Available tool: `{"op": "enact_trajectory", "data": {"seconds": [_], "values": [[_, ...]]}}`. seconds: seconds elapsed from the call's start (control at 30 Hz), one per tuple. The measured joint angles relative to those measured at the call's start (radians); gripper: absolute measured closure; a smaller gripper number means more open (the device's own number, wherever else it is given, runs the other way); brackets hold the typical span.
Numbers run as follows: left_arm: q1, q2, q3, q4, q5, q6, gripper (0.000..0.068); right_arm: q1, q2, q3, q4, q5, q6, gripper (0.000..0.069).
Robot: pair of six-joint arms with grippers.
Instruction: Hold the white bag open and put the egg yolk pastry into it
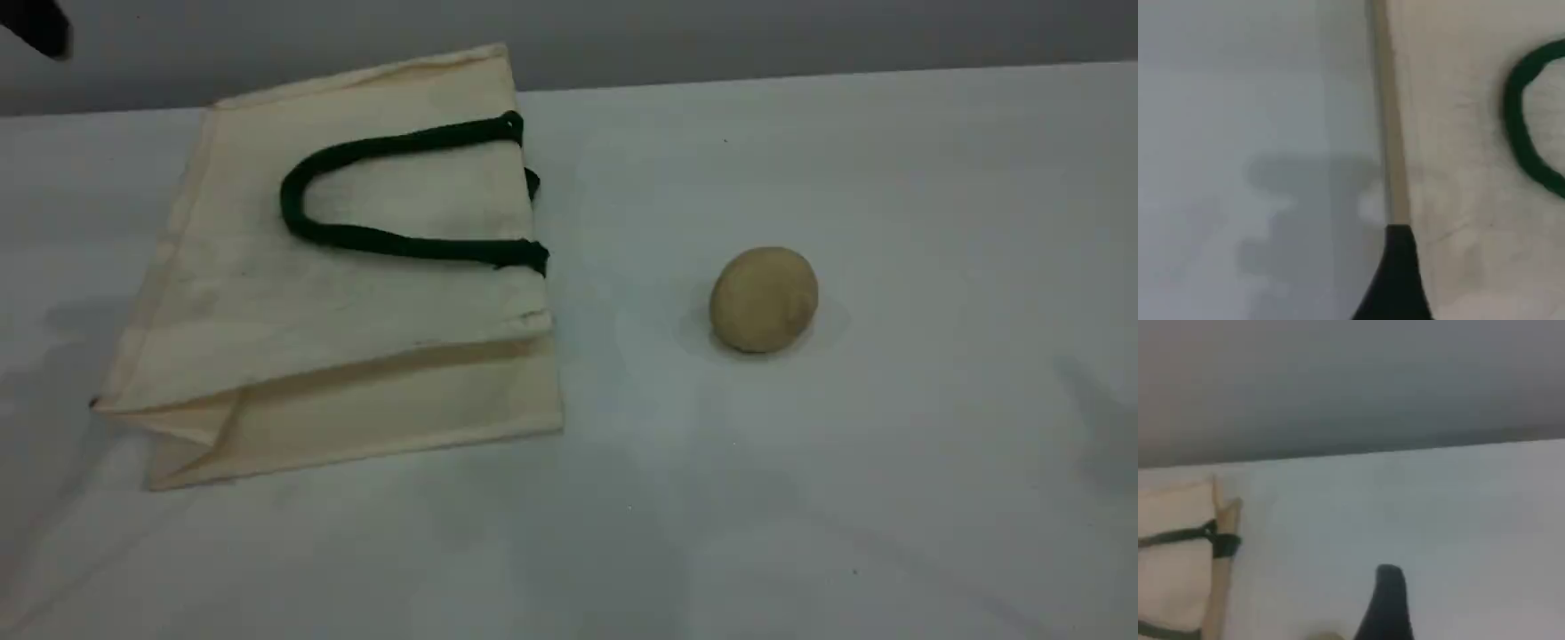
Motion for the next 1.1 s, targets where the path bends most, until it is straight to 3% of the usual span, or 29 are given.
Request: {"op": "enact_trajectory", "data": {"seconds": [0.17,0.33,0.57,1.1], "values": [[-0.006,0.181,-0.084,-0.062,-0.005,0.005,0.0134,0.0,0.055,0.0,0.026,-0.02,-0.002,0.0125],[-0.051,0.327,-0.172,-0.069,-0.038,0.005,0.0134,0.0,0.067,0.0,0.057,-0.025,-0.025,0.0125],[-0.111,0.483,-0.304,-0.148,-0.031,0.002,0.0134,0.0,0.067,0.0,0.06,-0.021,-0.039,0.0125],[-0.13,0.587,-0.384,-0.137,-0.06,0.001,0.0134,0.0,0.067,0.0,0.059,-0.019,-0.039,0.0125]]}}
